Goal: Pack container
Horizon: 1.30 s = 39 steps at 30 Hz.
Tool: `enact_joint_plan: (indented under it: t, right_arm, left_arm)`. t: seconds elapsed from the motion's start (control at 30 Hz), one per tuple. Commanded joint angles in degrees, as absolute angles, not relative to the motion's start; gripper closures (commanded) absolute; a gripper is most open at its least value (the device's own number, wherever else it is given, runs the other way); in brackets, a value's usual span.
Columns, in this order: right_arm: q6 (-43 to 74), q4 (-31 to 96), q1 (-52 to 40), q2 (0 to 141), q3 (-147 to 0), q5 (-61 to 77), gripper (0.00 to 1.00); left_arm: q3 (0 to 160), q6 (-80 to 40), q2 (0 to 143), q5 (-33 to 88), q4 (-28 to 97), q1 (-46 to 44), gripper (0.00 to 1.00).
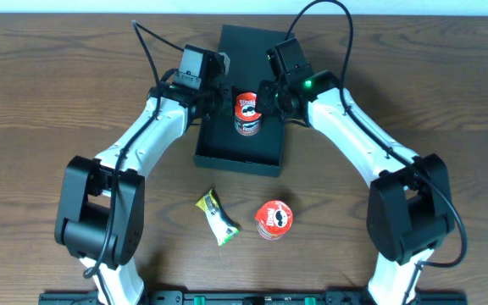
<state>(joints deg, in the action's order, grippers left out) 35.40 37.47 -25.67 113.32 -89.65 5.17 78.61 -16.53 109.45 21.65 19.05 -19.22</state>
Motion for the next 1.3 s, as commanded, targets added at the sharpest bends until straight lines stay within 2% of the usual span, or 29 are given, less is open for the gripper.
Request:
enact_joint_plan:
  t: [0.0,0.3,0.87,1.07,1.27]
  right_arm:
    - [36.4,36.9,-26.2,113.5,-90.2,9.7,0.99]
    - [36.4,35.7,-25.5,113.5,-90.2,20.1,0.99]
    - [39.9,29.3,-27.5,113.5,-90.2,29.0,0.99]
    - [39.0,28.3,-30.4,113.5,-90.2,27.0,0.99]
    - [37.0,32.2,-24.9,111.9,-90.4,22.6,0.99]
  left_arm:
    - [78.8,-17.0,110.3,25.1,18.8,-19.9,0.94]
    - [78.8,-16.7,110.3,22.4,19.4,-19.9,0.94]
    - [78.8,-16.3,110.3,20.4,19.6,-19.9,0.94]
    - [78.8,-16.3,110.3,20.1,19.8,-19.9,0.94]
    - [78.8,-13.7,110.2,15.9,22.7,-19.8,0.94]
